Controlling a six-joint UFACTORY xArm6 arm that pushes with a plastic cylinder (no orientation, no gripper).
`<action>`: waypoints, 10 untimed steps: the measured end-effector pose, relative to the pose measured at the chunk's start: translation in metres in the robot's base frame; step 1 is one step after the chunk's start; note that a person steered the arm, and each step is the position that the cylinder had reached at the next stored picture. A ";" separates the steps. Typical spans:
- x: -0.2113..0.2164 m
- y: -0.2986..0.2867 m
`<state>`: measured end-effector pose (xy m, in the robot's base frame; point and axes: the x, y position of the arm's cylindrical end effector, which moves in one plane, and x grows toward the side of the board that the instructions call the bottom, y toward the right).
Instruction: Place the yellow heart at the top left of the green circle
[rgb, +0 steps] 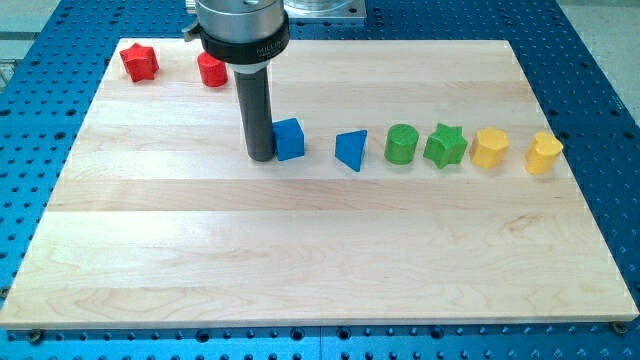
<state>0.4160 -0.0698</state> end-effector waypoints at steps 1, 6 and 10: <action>0.068 -0.015; 0.060 0.119; 0.066 0.108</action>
<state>0.4817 0.0381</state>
